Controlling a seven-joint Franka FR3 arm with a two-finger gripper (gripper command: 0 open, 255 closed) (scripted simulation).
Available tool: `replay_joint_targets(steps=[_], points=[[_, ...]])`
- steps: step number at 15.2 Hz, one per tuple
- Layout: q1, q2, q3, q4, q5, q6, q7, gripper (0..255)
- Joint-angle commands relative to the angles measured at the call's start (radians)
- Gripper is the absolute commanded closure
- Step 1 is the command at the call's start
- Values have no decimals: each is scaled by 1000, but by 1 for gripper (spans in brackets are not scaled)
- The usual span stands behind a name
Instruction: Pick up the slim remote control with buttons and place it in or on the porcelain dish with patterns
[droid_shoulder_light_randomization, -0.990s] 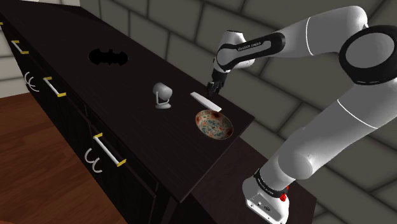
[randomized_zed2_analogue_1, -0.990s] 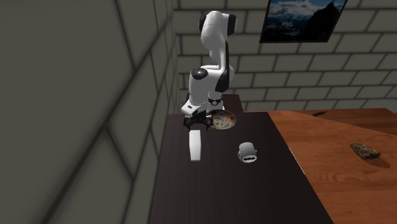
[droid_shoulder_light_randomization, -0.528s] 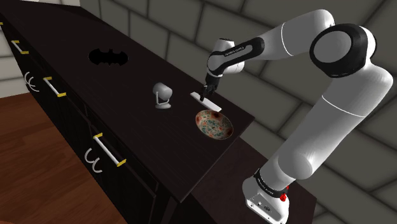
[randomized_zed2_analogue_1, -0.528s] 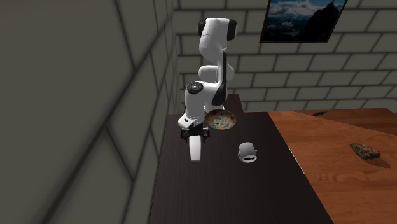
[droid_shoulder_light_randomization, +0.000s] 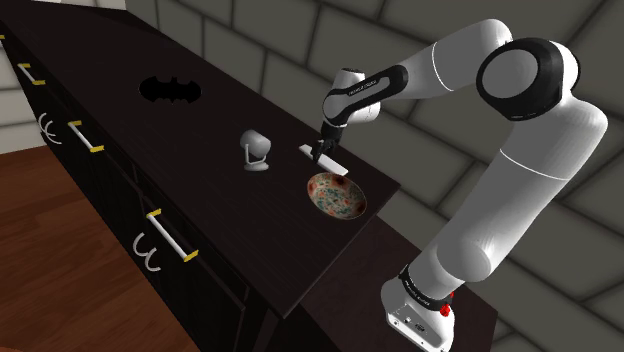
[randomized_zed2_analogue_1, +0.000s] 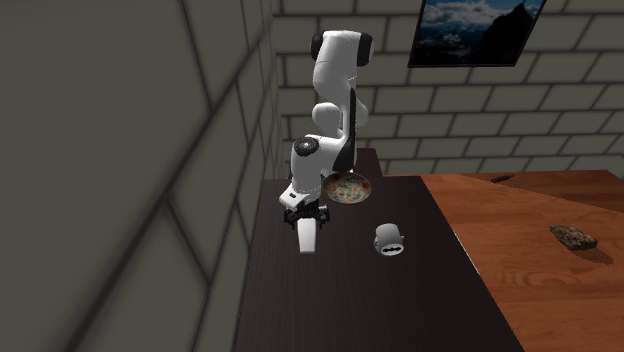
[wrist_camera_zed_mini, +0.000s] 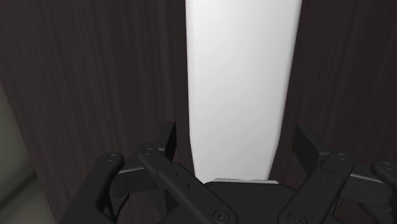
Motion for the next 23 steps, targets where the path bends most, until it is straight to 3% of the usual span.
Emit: replay_joint_targets(steps=[1, 4, 5, 14, 23], points=[[0, 0, 0, 0, 0, 1, 0, 0], [0, 0, 0, 0, 0, 1, 0, 0], [0, 0, 0, 0, 0, 1, 0, 255], [0, 0, 0, 0, 0, 1, 0, 255], [3, -78, -2, 40, -21, -116, 14, 255]])
